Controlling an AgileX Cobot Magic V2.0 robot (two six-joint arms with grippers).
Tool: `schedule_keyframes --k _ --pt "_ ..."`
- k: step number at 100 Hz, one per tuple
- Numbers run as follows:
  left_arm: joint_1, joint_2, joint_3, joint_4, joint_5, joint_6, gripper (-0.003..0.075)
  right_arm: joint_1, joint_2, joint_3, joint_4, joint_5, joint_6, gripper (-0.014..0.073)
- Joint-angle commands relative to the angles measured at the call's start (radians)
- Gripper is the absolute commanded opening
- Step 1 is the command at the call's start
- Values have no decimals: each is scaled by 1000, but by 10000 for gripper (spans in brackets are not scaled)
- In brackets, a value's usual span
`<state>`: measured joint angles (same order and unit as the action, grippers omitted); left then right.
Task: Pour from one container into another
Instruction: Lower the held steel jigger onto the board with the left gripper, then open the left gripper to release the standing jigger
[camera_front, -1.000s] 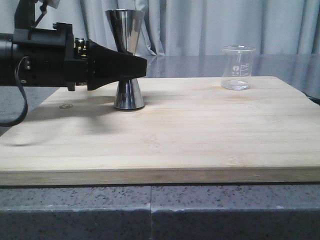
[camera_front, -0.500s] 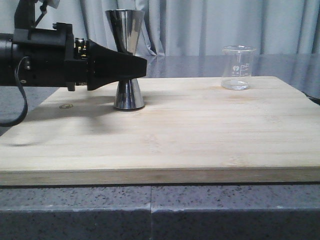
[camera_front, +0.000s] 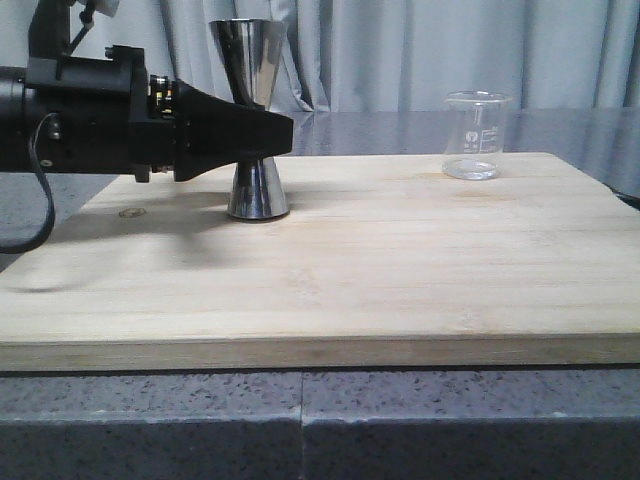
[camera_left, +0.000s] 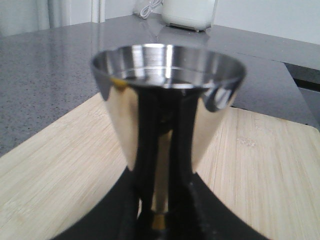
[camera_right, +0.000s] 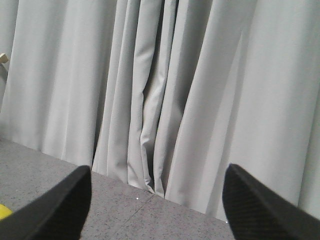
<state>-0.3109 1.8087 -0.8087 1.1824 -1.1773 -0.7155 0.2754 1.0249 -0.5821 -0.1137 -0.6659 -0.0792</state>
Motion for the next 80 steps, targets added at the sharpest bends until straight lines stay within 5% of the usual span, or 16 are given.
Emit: schedule_keyframes --k 1,80 --pt "5 -28 -19 -19 -83 -3 112 1 -20 -24 -2 -69 2 469" --pt "5 -28 -19 -3 -128 -3 353 1 -20 -24 -2 -73 2 469"
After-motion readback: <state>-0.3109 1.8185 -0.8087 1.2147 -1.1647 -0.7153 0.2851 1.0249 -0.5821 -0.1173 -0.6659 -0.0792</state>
